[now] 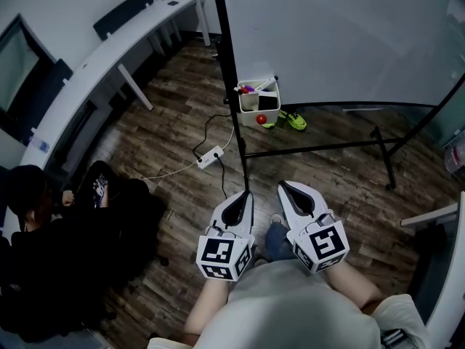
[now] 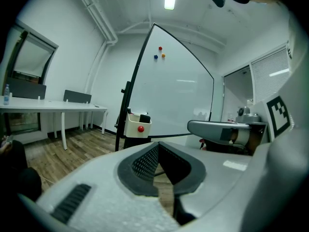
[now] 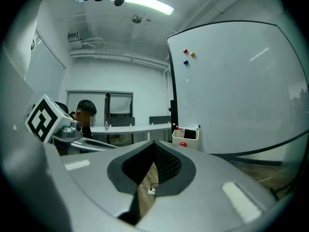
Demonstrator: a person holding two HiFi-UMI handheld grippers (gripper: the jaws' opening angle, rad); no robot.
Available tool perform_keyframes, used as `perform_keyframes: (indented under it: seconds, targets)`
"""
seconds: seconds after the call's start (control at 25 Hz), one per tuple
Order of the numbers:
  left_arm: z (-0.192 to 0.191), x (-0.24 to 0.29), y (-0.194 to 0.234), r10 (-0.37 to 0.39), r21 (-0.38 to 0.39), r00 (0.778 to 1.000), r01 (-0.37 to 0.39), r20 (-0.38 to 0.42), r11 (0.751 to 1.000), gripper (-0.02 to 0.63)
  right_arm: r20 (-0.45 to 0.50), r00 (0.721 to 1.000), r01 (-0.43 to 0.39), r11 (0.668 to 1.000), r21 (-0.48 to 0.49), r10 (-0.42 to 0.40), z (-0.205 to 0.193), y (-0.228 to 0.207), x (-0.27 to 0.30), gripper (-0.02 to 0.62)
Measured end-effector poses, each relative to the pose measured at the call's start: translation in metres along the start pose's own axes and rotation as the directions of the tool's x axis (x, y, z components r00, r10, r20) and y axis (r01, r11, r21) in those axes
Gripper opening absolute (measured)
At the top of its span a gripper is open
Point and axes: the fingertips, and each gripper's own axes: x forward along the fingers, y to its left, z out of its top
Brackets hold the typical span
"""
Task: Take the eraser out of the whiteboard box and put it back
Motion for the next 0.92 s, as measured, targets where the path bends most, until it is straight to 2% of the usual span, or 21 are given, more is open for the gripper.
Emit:
perform_keyframes:
  seconds: [0.92]
  targets:
    - [-0.02,-0.042,-0.027,0.007,0.007,1.0,-0.007,-0.009,1.0,0.0,0.0,1.0,0.023,1.0,-0.002,-0.023,-0.014,0.029,-0.044,0.005]
